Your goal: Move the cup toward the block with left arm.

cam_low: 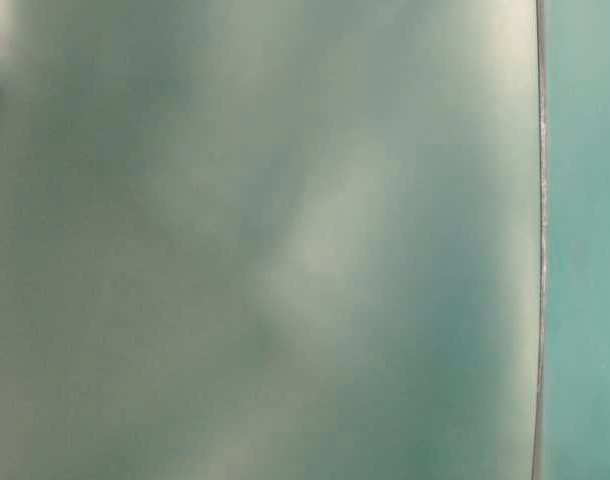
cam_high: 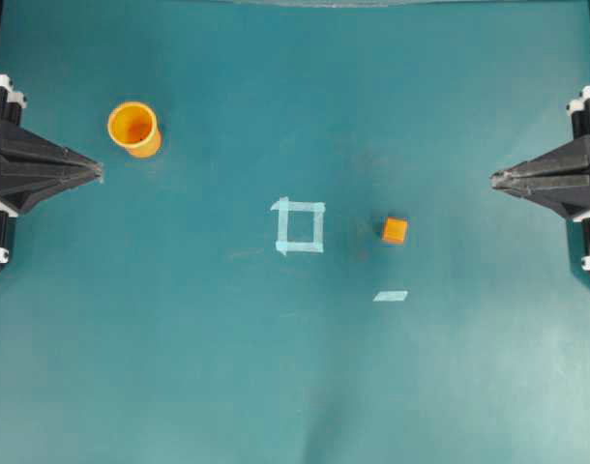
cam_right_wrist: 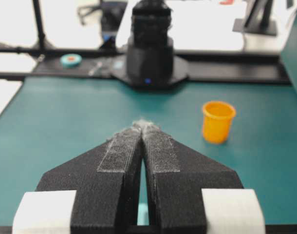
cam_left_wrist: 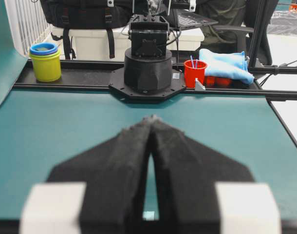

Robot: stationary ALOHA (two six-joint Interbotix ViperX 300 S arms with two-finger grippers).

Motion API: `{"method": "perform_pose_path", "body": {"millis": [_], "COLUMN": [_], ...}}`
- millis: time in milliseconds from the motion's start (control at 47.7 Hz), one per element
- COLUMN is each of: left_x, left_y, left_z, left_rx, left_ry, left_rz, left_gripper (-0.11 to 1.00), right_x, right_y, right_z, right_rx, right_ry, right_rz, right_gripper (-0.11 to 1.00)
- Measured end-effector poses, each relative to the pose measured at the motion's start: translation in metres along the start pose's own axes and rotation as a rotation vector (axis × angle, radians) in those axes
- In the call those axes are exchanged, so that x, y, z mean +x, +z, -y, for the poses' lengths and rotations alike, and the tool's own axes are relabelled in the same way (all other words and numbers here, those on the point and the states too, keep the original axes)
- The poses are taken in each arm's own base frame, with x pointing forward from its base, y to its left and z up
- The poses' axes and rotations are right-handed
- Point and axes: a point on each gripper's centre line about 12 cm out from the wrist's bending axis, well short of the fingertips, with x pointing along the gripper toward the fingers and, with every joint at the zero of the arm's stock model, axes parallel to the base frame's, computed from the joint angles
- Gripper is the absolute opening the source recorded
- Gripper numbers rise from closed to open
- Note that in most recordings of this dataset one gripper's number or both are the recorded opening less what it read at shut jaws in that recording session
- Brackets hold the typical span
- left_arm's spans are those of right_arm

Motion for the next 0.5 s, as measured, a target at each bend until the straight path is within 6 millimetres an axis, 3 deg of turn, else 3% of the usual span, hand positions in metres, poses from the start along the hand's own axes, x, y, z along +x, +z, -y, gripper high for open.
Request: {"method": "perform_pose_path", "body": {"millis": [503], "left_x": [-0.012], "left_y": [-0.014], "left_z": [-0.024], "left_rx": [-0.02], "left_ry": [0.13], "left_rz": [-0.164], "left_gripper": [0.0], "right_x": [0.003], "right_y": [0.005], "right_z": [0.0], "right_rx": [0.0], "right_ry": [0.0], "right_rz": [-0.028], "right_gripper": [0.0]}}
